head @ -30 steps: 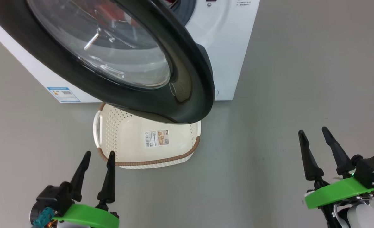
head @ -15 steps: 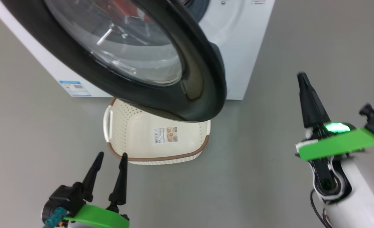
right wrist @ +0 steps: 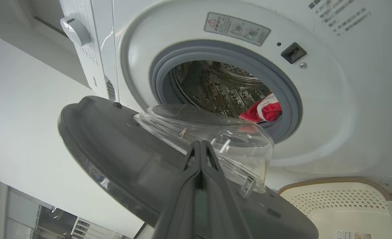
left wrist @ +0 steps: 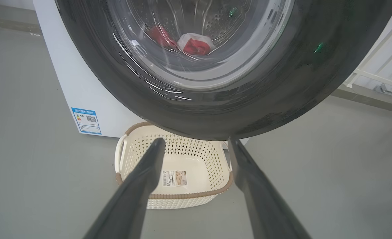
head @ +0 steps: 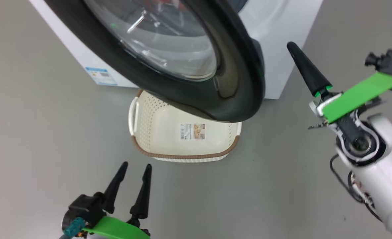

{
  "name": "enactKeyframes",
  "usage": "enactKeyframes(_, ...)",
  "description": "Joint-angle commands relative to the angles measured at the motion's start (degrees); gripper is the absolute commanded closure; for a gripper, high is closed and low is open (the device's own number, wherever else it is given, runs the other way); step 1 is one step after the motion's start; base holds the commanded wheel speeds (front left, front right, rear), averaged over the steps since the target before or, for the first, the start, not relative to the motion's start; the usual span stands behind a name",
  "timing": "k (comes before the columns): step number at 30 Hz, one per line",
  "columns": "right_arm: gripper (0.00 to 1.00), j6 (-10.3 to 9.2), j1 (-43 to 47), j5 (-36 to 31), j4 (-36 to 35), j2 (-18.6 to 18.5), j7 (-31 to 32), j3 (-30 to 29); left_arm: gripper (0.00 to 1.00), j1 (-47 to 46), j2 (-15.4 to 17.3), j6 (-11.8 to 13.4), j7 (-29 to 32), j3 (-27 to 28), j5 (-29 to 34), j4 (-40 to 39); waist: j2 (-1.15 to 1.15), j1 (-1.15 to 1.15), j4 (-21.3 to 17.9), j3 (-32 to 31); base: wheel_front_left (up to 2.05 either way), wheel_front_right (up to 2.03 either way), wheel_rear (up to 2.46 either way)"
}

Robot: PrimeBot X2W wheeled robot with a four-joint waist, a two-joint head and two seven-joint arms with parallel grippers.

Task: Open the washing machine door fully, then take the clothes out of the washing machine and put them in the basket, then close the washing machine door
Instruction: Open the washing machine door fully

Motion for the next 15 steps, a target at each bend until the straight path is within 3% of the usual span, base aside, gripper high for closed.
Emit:
enactKeyframes(1,1.0,0.44,-1.6,3.7,0.2,-0.2,3.9,0.5,0.0,-1.6,0.6,-0.3,-0.5,0.9,-0.7,-1.1,0.0,0.0,1.3,1.2,0.0,0.0,0.0)
enactKeyframes(10,1.0,0.44,-8.0,14.7,8.8,0.7,23.9,-1.8,0.0,-2.6,0.6,-0.3,-0.5,-0.6,-2.1,-0.9,0.0,0.0,3.1,2.7,0.0,0.0,0.0)
enactKeyframes(15,1.0,0.44,-10.3,15.9,11.6,1.9,29.7,-2.6,0.0,-2.8,0.6,-0.3,-0.5,-0.8,-2.6,-0.8,0.0,0.0,3.7,2.7,0.0,0.0,0.0)
